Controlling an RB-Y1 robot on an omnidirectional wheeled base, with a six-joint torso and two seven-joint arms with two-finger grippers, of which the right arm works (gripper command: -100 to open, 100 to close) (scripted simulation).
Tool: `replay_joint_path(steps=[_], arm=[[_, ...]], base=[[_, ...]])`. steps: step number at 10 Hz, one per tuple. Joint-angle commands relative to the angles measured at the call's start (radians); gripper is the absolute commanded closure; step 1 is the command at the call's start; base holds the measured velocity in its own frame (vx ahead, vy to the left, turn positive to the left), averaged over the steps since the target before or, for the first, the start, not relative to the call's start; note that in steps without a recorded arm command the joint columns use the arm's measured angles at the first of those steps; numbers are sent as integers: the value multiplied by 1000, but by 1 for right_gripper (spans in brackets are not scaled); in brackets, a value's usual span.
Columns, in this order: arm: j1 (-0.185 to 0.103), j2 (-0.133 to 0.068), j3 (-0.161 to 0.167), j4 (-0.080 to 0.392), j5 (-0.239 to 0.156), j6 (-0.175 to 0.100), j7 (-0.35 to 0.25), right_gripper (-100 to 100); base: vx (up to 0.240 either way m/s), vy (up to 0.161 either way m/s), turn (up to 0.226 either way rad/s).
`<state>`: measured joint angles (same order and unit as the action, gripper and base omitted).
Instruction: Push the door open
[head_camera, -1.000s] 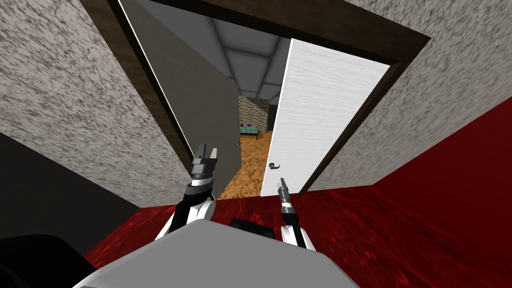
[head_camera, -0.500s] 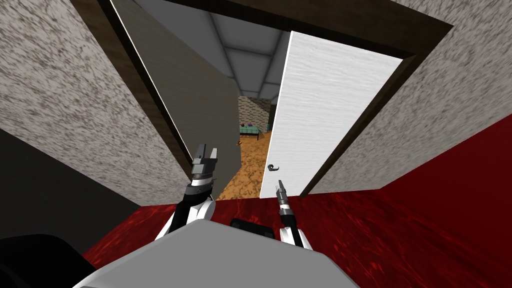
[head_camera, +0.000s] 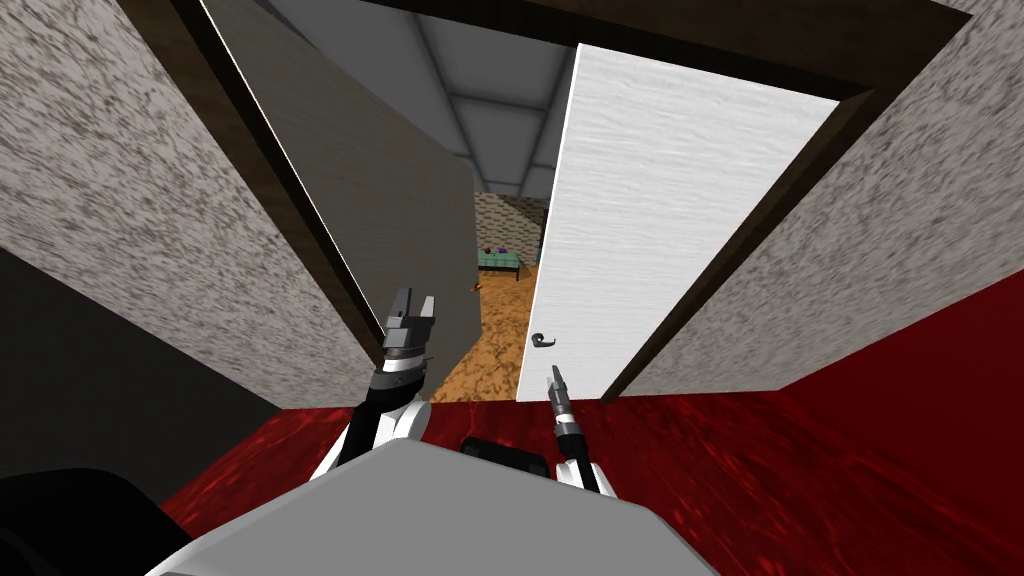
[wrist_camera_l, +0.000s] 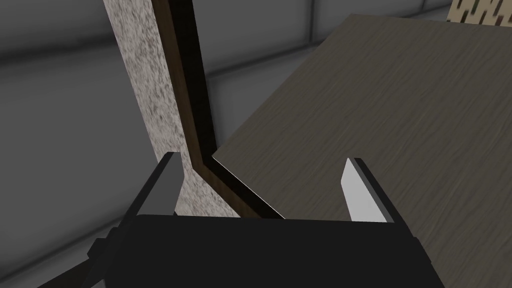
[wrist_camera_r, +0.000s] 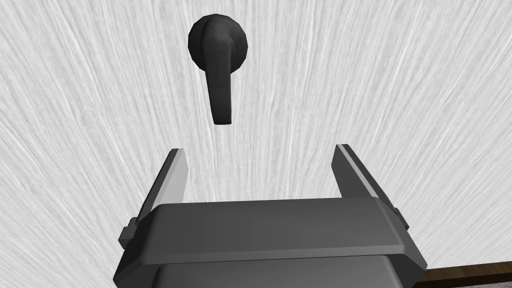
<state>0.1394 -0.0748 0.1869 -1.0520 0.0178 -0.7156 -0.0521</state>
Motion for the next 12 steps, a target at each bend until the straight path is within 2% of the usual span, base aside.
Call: replay_joint_path(steps=[1, 4, 5, 8, 12], arm=[[-6, -1, 6, 28, 0, -5, -4, -100], [-24, 4, 16, 90, -1, -18, -9, -100], [-18, 3, 14, 74, -1, -14, -7, -100], [-27, 1, 7, 93, -4, -21, -4, -100], [-38, 9, -4, 114, -7, -29, 0, -100]], base=[[90, -95, 46], [76, -73, 39], [36, -25, 11], [165, 19, 27], [203, 39, 23]])
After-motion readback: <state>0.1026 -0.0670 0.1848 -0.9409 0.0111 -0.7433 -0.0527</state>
